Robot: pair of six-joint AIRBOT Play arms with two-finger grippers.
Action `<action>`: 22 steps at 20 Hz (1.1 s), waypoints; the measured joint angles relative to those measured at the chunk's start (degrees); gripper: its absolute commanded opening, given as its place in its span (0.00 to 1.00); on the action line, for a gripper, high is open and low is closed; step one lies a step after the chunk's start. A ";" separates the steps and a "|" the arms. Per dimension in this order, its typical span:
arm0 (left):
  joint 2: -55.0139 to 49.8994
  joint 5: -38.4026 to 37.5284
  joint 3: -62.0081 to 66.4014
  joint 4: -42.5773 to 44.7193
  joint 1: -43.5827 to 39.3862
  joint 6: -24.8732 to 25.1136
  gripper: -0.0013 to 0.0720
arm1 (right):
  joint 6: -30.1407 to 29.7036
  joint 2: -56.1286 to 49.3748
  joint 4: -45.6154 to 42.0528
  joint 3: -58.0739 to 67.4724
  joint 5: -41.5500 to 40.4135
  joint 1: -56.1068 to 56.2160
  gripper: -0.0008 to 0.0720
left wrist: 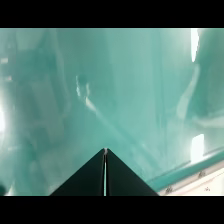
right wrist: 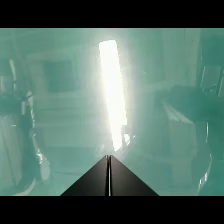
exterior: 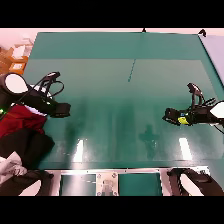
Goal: Fold the shirts.
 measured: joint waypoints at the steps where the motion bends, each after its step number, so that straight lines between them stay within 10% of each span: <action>1: 0.00 0.87 0.00 -0.66 0.00 0.00 0.06 | 0.00 0.00 -0.02 0.00 0.00 0.00 0.03; 5: 0.00 6.82 0.00 -1.84 -0.02 -0.02 0.13 | 0.00 0.00 0.00 0.00 -0.26 0.00 0.03; 6: -0.02 9.11 0.15 -0.48 0.13 -0.17 0.75 | 0.00 0.00 0.00 0.00 -0.66 0.00 0.03; 7: -0.11 11.65 0.50 2.23 0.50 -1.01 1.00 | 0.00 0.00 0.02 0.00 -1.01 0.00 0.03; 10: -1.79 18.49 2.56 13.31 3.45 -4.31 0.98 | 0.00 0.00 0.11 0.00 -2.58 0.00 0.26; 18: -19.08 23.78 5.20 28.81 15.19 -1.14 0.96 | 0.00 -0.20 0.15 0.00 -6.69 0.00 0.27; 20: -22.58 23.98 5.33 29.88 16.00 -0.59 0.08 | 0.00 -0.20 0.15 0.00 -6.95 0.00 0.27; 22: -24.50 22.99 6.43 30.58 16.46 0.09 0.06 | 0.00 -0.20 0.15 0.00 -7.13 0.00 0.27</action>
